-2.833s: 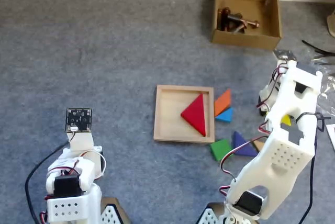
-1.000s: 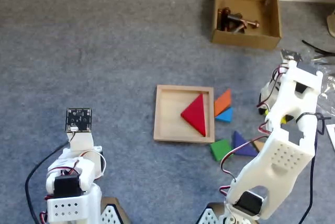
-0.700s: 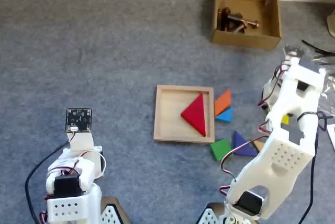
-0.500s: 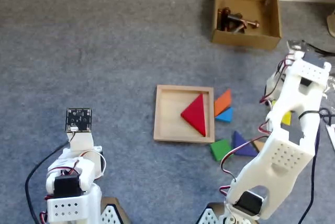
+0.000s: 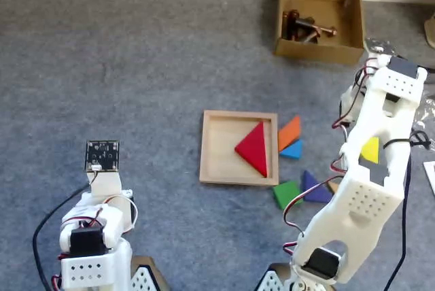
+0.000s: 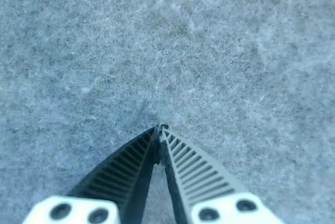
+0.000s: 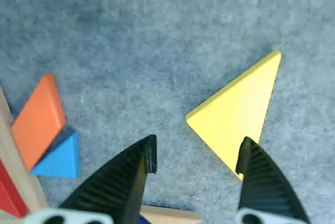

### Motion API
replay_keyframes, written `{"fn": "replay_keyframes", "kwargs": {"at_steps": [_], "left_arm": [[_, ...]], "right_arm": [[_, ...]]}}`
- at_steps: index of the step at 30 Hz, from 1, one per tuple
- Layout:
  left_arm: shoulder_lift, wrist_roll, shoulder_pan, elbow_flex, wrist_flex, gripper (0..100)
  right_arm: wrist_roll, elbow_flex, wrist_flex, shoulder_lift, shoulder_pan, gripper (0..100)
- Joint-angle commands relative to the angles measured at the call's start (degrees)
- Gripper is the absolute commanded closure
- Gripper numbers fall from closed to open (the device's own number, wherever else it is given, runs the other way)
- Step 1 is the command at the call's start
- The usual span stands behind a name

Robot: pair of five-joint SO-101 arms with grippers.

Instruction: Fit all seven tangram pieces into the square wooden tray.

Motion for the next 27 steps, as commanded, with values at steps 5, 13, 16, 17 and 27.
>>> {"fn": "replay_keyframes", "kwargs": {"at_steps": [5,13,16,17,27], "left_arm": [[0.4,0.1,-0.5,1.2,0.4,100],[0.4,0.1,-0.5,1.2,0.4,100],[0.4,0.1,-0.5,1.2,0.4,100],[0.4,0.1,-0.5,1.2,0.4,100],[0.4,0.1,-0.5,1.2,0.4,100]], "right_arm": [[-2.7,0.5,-5.0,0.7,0.3,76.2],[-1.7,-3.1,-5.6,6.6,2.3,72.8],[-1.6,-6.5,-3.3,7.8,3.4,72.8],[-1.6,-8.0,-2.6,8.2,3.7,72.8],[1.8,-18.9,4.6,15.8,4.5,72.4]]}}
